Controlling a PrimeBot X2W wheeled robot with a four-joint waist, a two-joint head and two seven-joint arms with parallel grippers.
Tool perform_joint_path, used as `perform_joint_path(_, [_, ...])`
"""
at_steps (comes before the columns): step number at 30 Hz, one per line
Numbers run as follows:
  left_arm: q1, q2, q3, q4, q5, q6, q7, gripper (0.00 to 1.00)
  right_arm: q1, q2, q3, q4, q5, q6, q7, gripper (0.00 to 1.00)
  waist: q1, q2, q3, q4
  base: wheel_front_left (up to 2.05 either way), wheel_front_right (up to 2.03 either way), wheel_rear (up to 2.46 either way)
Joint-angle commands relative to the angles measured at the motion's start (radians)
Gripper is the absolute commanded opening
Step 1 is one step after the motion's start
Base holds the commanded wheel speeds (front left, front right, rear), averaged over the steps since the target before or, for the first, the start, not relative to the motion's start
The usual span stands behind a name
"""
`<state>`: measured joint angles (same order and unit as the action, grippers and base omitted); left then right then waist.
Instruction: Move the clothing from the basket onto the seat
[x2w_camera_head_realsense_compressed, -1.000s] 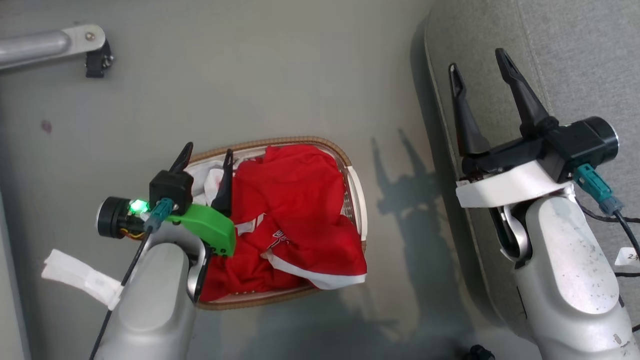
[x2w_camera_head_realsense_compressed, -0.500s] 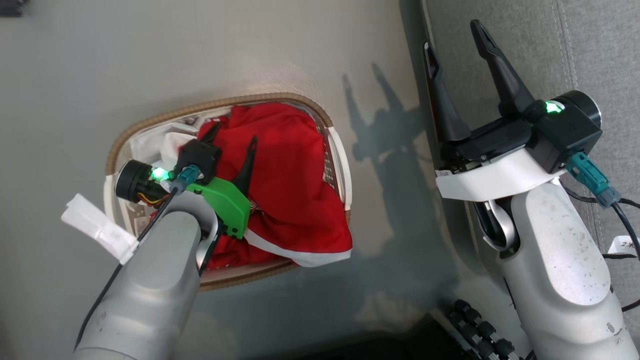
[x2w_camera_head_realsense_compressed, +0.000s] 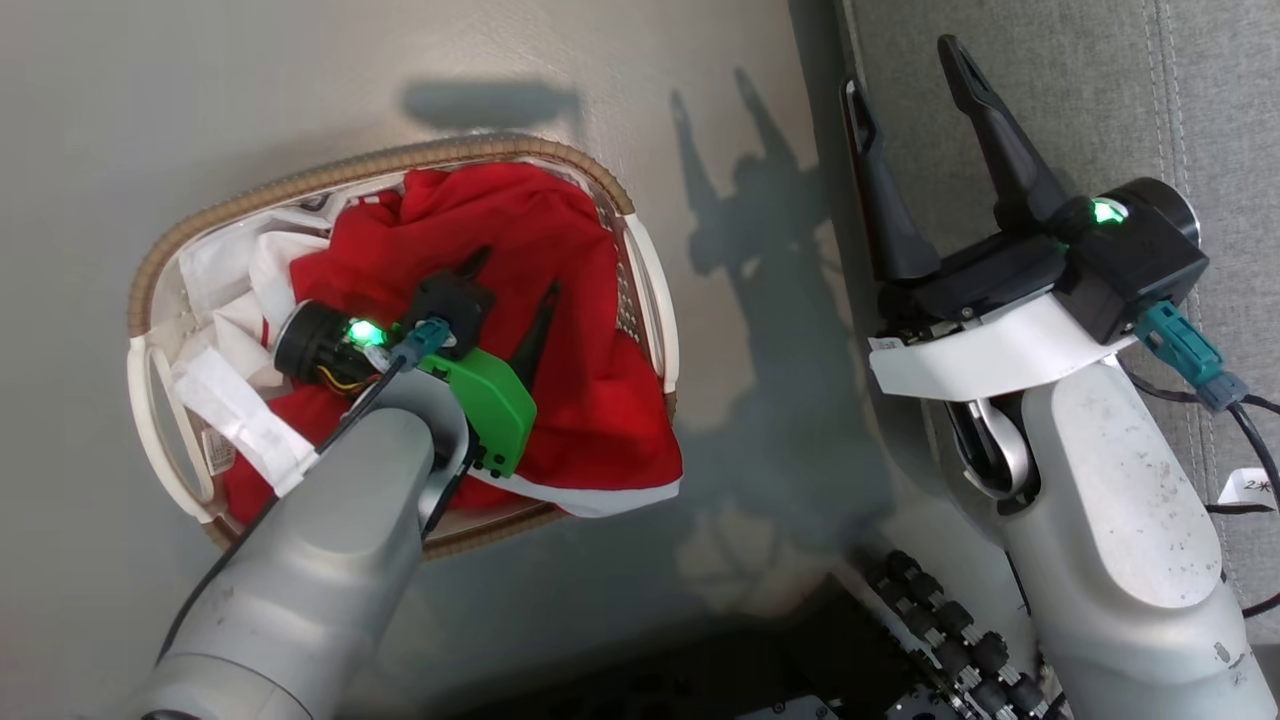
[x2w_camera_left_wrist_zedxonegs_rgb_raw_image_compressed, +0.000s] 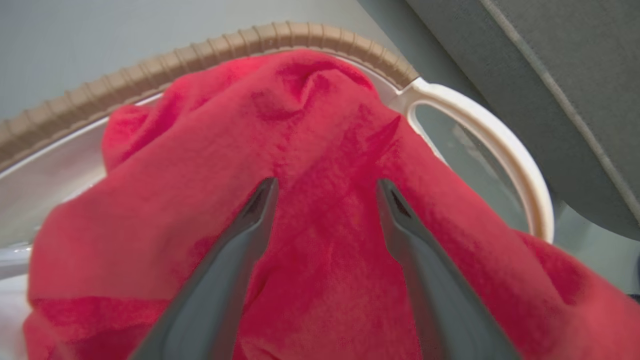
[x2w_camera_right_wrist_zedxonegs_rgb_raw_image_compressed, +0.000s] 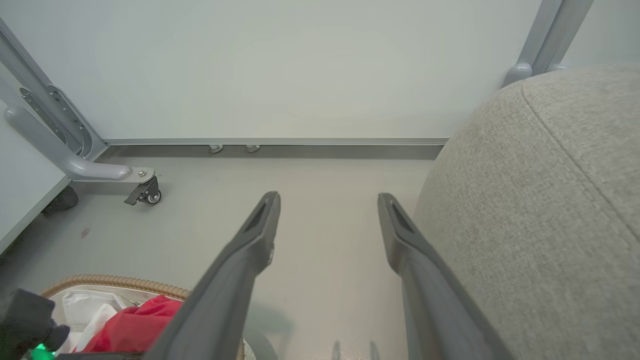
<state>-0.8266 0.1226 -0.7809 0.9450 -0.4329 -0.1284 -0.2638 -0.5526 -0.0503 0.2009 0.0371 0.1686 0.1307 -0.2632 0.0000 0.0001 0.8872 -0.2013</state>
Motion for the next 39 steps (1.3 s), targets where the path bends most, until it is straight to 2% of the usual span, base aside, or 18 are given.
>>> perform_joint_path(1, [-0.027, 0.013, -0.01, 0.014, 0.004, -0.003, -0.001, 1.0, -0.016, -0.002, 0.001, -0.008, 0.008, 0.0, -0.002, 1.0, 0.0, -0.0001, 0.019, -0.008, 0.0, 0.0, 0.0])
perform_joint_path(5, [-0.07, 0.019, -0.007, 0.057, 0.022, -0.001, -0.001, 1.0, -0.019, -0.002, -0.004, -0.014, 0.003, 0.0, -0.002, 1.0, 0.0, -0.0001, 0.048, -0.009, 0.0, 0.0, 0.0])
perform_joint_path(9, [-0.098, 0.021, 0.016, 0.082, 0.06, 0.048, -0.001, 1.0, -0.018, -0.002, -0.008, -0.017, -0.001, 0.0, -0.002, 1.0, 0.0, -0.0001, 0.071, -0.005, 0.0, 0.0, 0.0])
perform_joint_path(12, [-0.116, 0.017, 0.025, 0.103, 0.078, 0.068, -0.001, 1.0, -0.015, -0.002, -0.01, -0.015, -0.003, 0.0, -0.002, 1.0, 0.0, -0.0001, 0.083, -0.001, 0.0, 0.0, 0.0])
perform_joint_path(21, [-0.164, -0.003, 0.014, 0.22, 0.105, 0.038, -0.001, 1.0, -0.026, -0.002, -0.01, -0.02, -0.01, 0.0, -0.002, 1.0, 0.0, -0.0001, 0.122, 0.012, 0.0, 0.0, 0.0])
perform_joint_path(28, [-0.176, -0.033, -0.013, 0.307, 0.078, 0.005, 0.035, 1.0, -0.024, -0.002, -0.008, -0.013, -0.018, 0.0, -0.002, 1.0, 0.0, -0.0001, 0.128, 0.017, 0.0, 0.0, 0.0])
perform_joint_path(29, [-0.171, -0.037, -0.02, 0.312, 0.075, 0.003, 0.045, 0.48, -0.024, -0.002, -0.008, -0.009, -0.019, 0.0, -0.002, 1.0, 0.0, -0.0001, 0.125, 0.017, 0.0, 0.0, 0.0])
perform_joint_path(30, [-0.164, -0.04, -0.024, 0.315, 0.066, 0.0, 0.054, 0.0, -0.025, -0.002, -0.009, -0.005, -0.019, 0.0, -0.002, 1.0, 0.0, -0.0001, 0.12, 0.018, 0.0, 0.0, 0.0])
perform_joint_path(39, [-0.069, -0.057, -0.088, 0.297, -0.032, -0.003, 0.089, 0.0, -0.009, -0.002, -0.002, 0.033, -0.004, 0.0, -0.002, 1.0, 0.0, -0.0001, 0.006, 0.01, 0.0, 0.0, 0.0])
